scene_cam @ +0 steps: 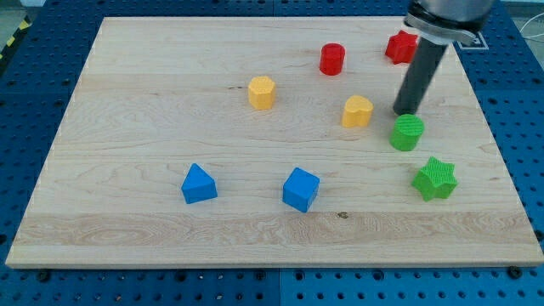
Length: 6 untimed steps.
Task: Move the red circle to the red star
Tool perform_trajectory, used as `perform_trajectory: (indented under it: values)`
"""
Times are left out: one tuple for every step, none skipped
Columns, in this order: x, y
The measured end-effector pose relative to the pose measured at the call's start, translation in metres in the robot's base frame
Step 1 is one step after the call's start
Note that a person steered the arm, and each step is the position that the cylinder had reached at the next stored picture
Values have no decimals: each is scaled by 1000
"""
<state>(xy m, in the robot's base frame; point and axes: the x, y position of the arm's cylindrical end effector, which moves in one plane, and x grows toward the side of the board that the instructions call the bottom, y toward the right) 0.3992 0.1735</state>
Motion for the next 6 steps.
perform_trajectory:
  values:
    - [-5, -30]
    - [-21, -55]
    - [-49, -72]
    - [-57, -91]
    - [-68, -108]
    - [-103, -105]
